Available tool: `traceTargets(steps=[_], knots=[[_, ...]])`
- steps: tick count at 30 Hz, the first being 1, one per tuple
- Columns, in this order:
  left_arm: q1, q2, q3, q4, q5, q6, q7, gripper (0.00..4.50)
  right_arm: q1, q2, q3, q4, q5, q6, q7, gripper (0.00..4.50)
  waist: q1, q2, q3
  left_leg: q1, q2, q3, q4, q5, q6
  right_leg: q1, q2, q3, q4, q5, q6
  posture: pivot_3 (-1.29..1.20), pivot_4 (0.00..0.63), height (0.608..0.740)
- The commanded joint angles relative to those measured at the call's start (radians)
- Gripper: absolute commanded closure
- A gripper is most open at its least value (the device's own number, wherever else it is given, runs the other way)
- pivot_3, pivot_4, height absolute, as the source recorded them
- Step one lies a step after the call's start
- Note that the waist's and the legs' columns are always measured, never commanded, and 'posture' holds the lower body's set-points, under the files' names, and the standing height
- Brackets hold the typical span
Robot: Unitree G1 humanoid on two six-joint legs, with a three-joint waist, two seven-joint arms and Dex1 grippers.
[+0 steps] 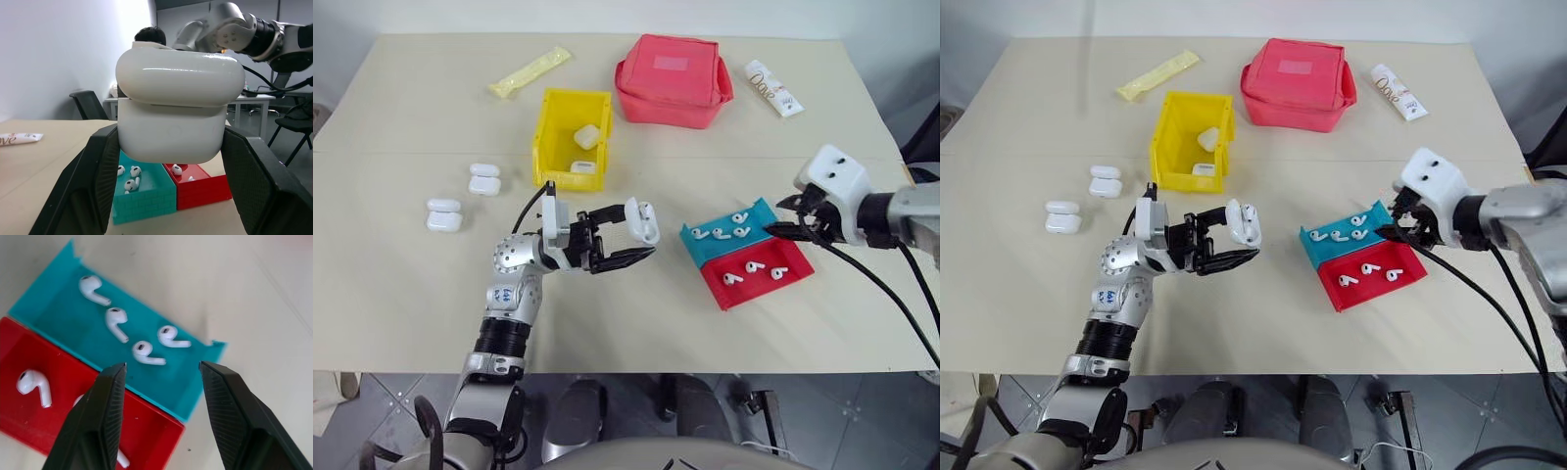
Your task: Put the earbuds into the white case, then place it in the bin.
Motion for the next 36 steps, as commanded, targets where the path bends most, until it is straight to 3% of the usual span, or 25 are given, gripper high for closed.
traceTargets(steps=[1,4,13,36], knots=[[0.013,-0.008,-0.006,-0.058,-0.007,-0.013,0.015,1.74,-0.14,0.038,0.119,0.077,-0.078,0.04,0.073,2.05,-0.001,0.0,0.0,0.0,0.0,-0.001,0.0,0.0,0.0,0.0,0.0,-0.001,0.0,0.0,0.0,0.0,0.15,0.74],[0.028,-0.01,-0.008,-0.073,-0.007,-0.017,0.025,1.74,-0.252,0.126,0.225,0.156,-0.132,0.078,0.094,2.05,-0.016,0.0,0.0,0.0,0.0,0.0,0.0,0.0,0.0,0.0,-0.003,0.0,0.0,0.001,0.001,0.0,0.15,0.74],[0.052,-0.007,-0.015,-0.104,-0.007,-0.016,0.038,1.74,-0.348,0.246,0.317,0.275,-0.217,0.117,0.11,2.05,-0.016,0.0,0.0,-0.003,-0.003,-0.001,0.0,0.002,-0.002,-0.002,-0.003,-0.004,0.001,0.001,0.002,0.0,0.15,0.74],[0.046,0.022,-0.011,-0.099,-0.017,-0.002,0.011,1.74,-0.35,0.365,0.306,0.267,-0.224,0.31,0.067,2.05,-0.017,0.0,0.0,-0.003,-0.003,0.0,0.0,0.003,-0.002,-0.003,-0.002,-0.004,0.002,0.002,0.003,0.0,0.15,0.74]])
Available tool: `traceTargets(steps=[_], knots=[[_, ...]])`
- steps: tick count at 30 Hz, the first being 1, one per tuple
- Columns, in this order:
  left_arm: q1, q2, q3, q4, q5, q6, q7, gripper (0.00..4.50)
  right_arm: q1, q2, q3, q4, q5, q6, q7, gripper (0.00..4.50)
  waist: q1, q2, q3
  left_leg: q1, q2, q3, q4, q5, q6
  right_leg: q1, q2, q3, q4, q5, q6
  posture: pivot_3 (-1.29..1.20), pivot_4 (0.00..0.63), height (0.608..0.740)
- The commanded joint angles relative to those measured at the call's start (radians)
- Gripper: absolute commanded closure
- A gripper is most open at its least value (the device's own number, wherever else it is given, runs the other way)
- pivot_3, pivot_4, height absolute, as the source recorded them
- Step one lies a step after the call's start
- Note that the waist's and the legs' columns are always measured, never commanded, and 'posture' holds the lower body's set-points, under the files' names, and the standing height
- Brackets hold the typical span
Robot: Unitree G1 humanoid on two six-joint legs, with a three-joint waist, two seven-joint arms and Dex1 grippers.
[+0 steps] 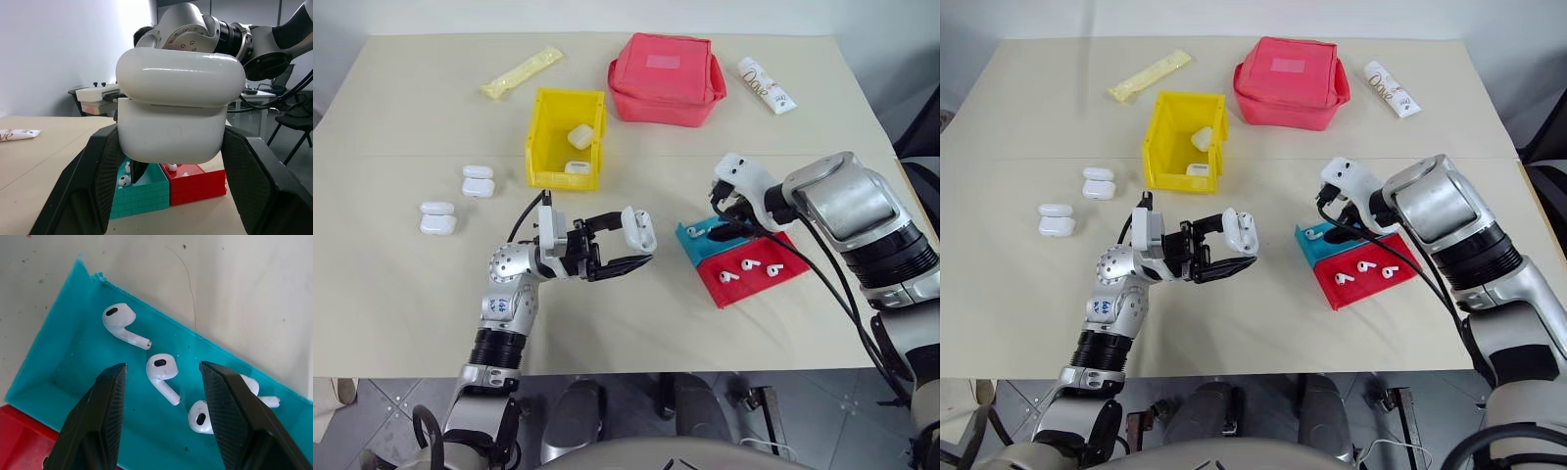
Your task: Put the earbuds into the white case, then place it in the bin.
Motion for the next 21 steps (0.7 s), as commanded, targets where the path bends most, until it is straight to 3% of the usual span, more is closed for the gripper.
traceTargets(steps=[1,21], knots=[[-0.002,0.004,-0.002,-0.035,-0.016,-0.001,-0.005,1.74,-0.003,0.008,-0.016,-0.022,0.002,0.025,-0.02,2.05,0.0,0.0,0.0,0.0,0.0,0.0,0.0,0.0,0.0,0.0,0.0,0.0,0.0,0.0,0.0,0.0,0.15,0.74],[0.016,0.009,-0.002,-0.063,-0.015,0.004,0.009,1.74,0.006,0.041,-0.006,0.051,-0.005,0.044,-0.072,2.05,0.0,0.0,0.0,0.001,0.0,0.0,0.0,0.0,0.0,0.0,0.0,0.0,0.001,0.0,0.0,0.0,0.15,0.74]])
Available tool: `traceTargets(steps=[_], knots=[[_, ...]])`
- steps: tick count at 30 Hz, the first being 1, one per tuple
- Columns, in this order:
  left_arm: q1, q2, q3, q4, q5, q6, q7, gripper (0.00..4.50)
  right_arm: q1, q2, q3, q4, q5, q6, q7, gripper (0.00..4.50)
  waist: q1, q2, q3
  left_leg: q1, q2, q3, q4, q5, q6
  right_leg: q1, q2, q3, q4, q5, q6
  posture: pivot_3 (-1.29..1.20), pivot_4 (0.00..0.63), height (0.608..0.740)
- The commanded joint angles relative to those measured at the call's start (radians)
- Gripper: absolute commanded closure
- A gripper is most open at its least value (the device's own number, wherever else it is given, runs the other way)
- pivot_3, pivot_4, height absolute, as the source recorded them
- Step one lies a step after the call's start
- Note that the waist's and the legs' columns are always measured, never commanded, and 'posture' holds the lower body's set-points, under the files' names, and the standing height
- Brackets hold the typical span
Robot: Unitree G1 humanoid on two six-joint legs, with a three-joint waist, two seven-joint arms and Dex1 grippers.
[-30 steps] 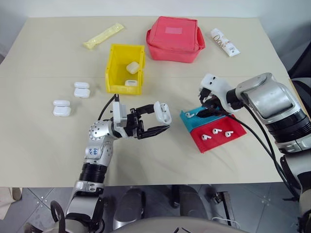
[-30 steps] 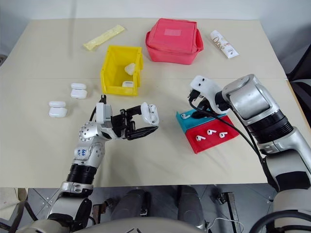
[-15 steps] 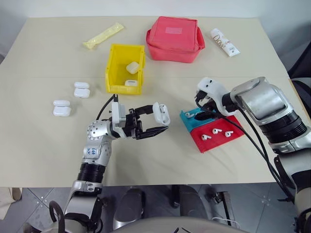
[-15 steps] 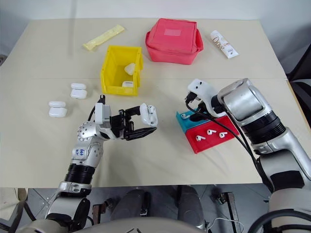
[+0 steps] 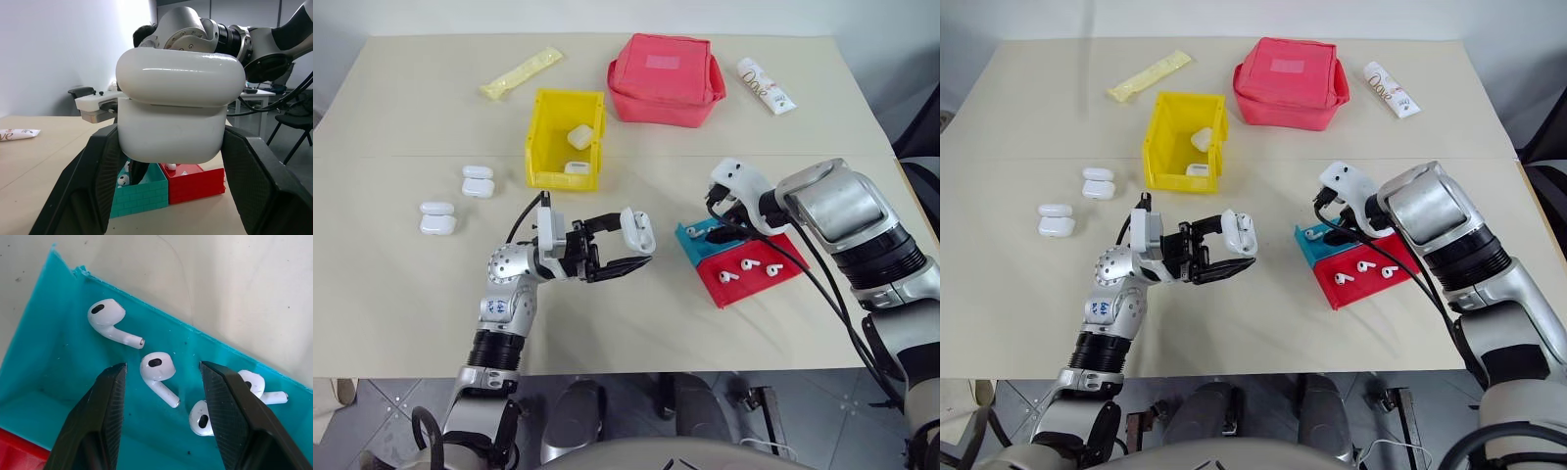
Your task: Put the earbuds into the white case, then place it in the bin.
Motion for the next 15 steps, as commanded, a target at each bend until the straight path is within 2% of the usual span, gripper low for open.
traceTargets(steps=[1,13,14,15], knots=[[0.003,0.005,-0.002,-0.046,-0.015,0.0,0.005,1.74,0.0,0.009,-0.002,0.022,-0.004,0.023,-0.015,2.05,0.0,0.0,0.0,0.0,0.0,0.0,0.0,0.0,0.0,0.0,0.0,0.0,0.0,0.0,0.0,0.0,0.15,0.74],[0.001,0.006,0.0,-0.047,-0.012,-0.001,0.007,1.74,-0.001,0.007,0.023,0.021,0.0,0.047,-0.005,2.05,0.001,-0.001,-0.001,0.0,0.0,0.0,0.0,0.0,0.0,0.0,0.0,0.0,0.0,0.0,0.0,0.0,0.15,0.74],[0.0,0.006,0.001,-0.047,-0.012,-0.001,0.007,1.74,-0.001,0.007,0.024,0.019,0.001,0.048,-0.003,2.41,0.001,-0.001,-0.001,0.0,0.0,0.0,0.0,0.0,0.0,0.0,0.0,0.0,0.0,0.0,0.0,0.0,0.15,0.74],[0.0,0.006,0.001,-0.046,-0.012,-0.001,0.007,1.74,0.0,0.005,0.025,0.016,0.002,0.049,-0.001,2.59,0.001,-0.001,-0.001,0.0,0.0,0.0,0.0,0.0,0.0,0.0,0.0,0.0,0.0,0.0,0.0,0.0,0.15,0.74]])
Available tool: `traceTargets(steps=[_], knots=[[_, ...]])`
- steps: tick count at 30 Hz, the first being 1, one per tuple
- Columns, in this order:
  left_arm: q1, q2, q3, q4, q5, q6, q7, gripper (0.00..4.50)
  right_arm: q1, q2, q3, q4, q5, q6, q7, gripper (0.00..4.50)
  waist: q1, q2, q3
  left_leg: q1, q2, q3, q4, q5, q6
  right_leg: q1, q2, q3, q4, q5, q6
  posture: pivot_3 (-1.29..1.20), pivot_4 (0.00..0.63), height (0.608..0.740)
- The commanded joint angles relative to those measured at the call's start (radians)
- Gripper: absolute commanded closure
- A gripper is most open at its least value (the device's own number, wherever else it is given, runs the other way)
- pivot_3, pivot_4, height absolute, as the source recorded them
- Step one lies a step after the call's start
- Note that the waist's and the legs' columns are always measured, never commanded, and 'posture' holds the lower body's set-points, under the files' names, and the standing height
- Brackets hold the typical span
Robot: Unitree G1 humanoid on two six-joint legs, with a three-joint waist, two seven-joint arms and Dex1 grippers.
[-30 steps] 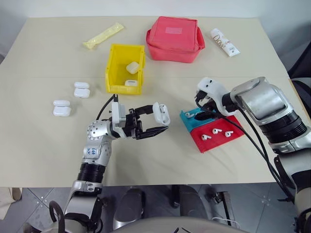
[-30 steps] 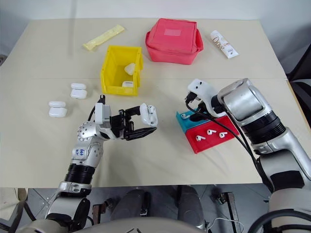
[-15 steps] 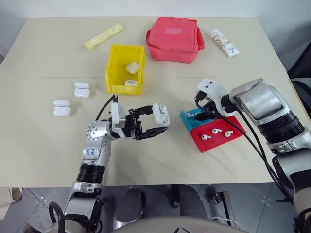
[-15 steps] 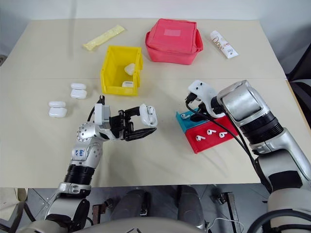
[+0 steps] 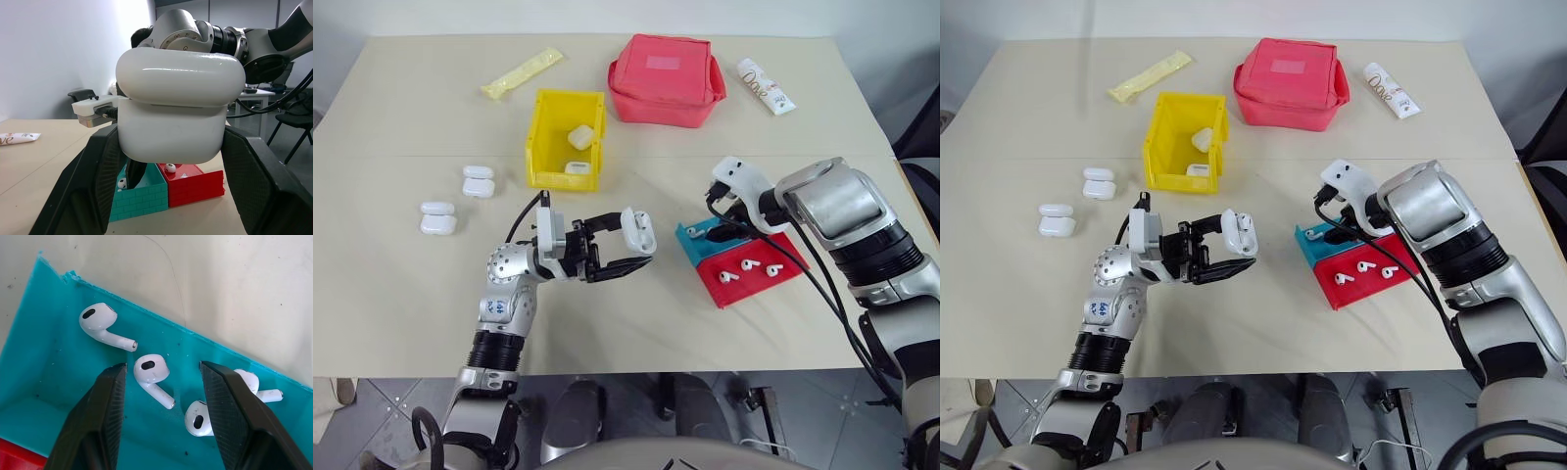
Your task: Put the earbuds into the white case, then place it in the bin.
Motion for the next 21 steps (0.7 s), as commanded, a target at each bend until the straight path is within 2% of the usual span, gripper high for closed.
traceTargets(steps=[1,4,5,10,14,21], knots=[[0.0,0.006,0.001,-0.031,-0.012,-0.003,0.005,1.74,0.01,-0.006,0.03,-0.003,0.004,0.025,0.009,2.93,-0.001,0.0,0.0,0.0,0.0,0.0,0.0,0.0,0.0,0.0,0.0,0.0,0.0,0.0,0.0,0.0,0.15,0.74],[-0.001,0.008,0.001,-0.029,-0.011,-0.004,0.005,1.74,0.014,-0.008,0.031,-0.012,0.005,0.029,0.009,3.93,-0.002,0.0,0.0,0.0,0.0,0.0,0.0,0.0,0.0,0.0,0.0,0.0,0.0,0.0,0.0,0.0,0.15,0.74],[-0.002,0.008,0.002,-0.028,-0.011,-0.005,0.005,1.74,0.017,-0.01,0.033,-0.019,0.006,0.029,0.01,4.0,-0.002,0.0,0.0,0.0,0.0,0.0,0.0,0.0,0.0,0.0,0.0,0.0,0.0,0.0,0.0,0.0,0.15,0.74],[-0.004,0.011,0.0,-0.024,-0.012,-0.002,-0.001,1.74,0.034,-0.035,0.019,-0.089,0.024,0.003,0.034,4.0,-0.001,0.0,0.0,0.0,0.0,0.0,0.0,0.0,0.0,0.0,0.0,0.0,0.0,0.0,0.0,0.0,0.15,0.74],[-0.004,0.011,-0.009,-0.023,-0.017,0.006,-0.015,1.74,0.071,-0.067,-0.058,-0.204,0.06,-0.033,0.046,4.0,-0.001,0.0,0.0,0.0,0.0,0.0,0.0,0.0,0.0,0.0,0.0,0.0,0.0,0.0,0.0,0.0,0.15,0.74],[-0.023,0.008,-0.013,0.005,-0.023,0.02,-0.048,1.74,0.188,-0.094,-0.286,-0.362,0.145,-0.152,0.028,4.0,0.003,0.001,0.0,-0.001,0.0,0.0,0.0,0.0,0.0,0.0,0.0,0.0,-0.001,0.0,0.0,0.0,0.15,0.74]])
